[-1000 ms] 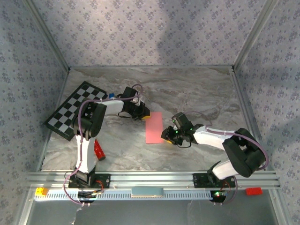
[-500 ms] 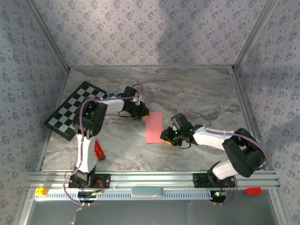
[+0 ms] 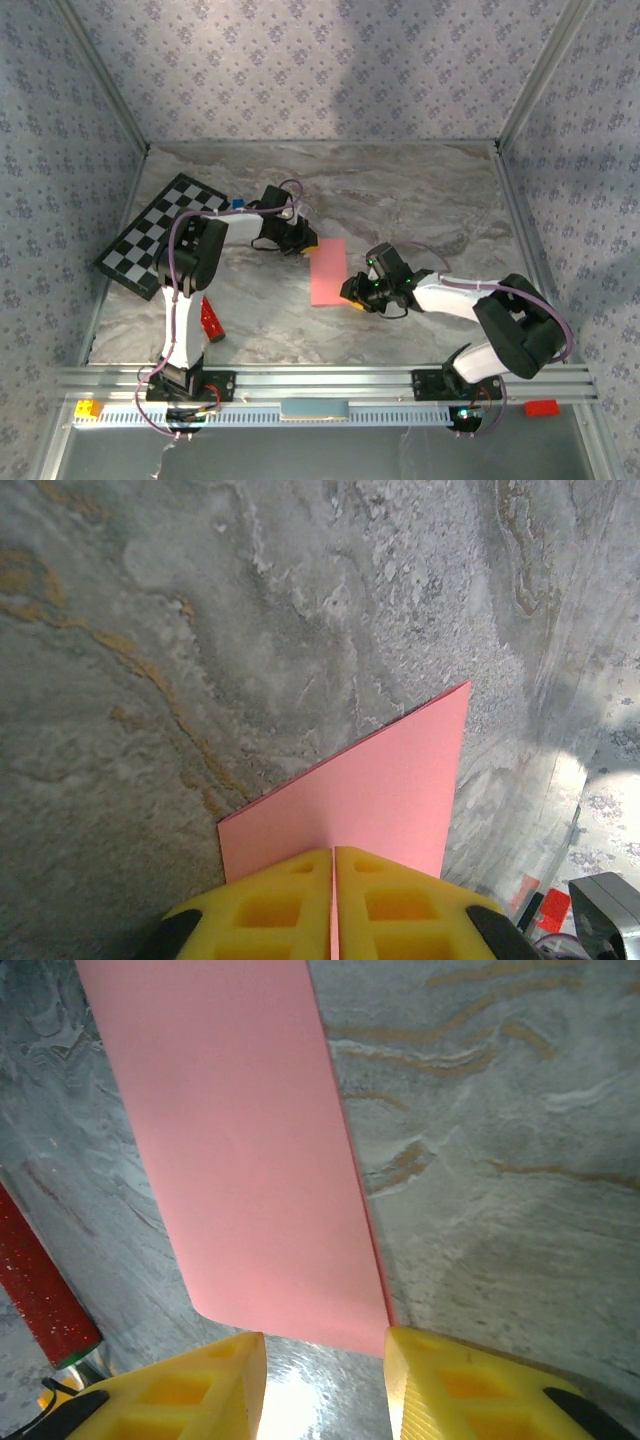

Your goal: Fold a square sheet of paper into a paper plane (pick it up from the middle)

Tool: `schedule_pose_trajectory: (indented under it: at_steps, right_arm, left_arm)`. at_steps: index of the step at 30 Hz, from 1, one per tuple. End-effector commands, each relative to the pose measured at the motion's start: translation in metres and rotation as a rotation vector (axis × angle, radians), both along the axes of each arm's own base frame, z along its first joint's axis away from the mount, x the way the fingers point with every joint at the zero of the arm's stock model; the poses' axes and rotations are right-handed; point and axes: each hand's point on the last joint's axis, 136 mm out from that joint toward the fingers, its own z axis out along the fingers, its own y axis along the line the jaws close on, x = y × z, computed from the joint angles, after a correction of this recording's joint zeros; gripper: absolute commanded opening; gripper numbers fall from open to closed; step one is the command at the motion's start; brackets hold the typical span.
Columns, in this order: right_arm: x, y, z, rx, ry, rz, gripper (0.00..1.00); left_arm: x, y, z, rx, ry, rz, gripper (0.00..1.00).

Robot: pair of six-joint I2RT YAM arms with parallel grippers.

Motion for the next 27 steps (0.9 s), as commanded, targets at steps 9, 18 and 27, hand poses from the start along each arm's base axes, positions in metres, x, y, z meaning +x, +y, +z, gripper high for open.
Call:
schedule_pose_trajectory:
  at_steps: [9,18,27]
  right_arm:
    - [0.004,0.005,0.003,0.014,-0.006,-0.016,0.36]
    - [-0.011,-0.010,-0.010,-0.038,0.040,-0.032,0.37]
    - [-0.007,-0.003,-0.009,-0.013,0.034,-0.031,0.36]
  left_arm:
    - [-0.027,0.020,-0.042,0.113,0.126,0.016,0.10]
    - [-0.026,0.020,-0.041,0.109,0.122,0.018,0.09]
    - [-0.025,0.018,-0.040,0.103,0.121,0.018,0.10]
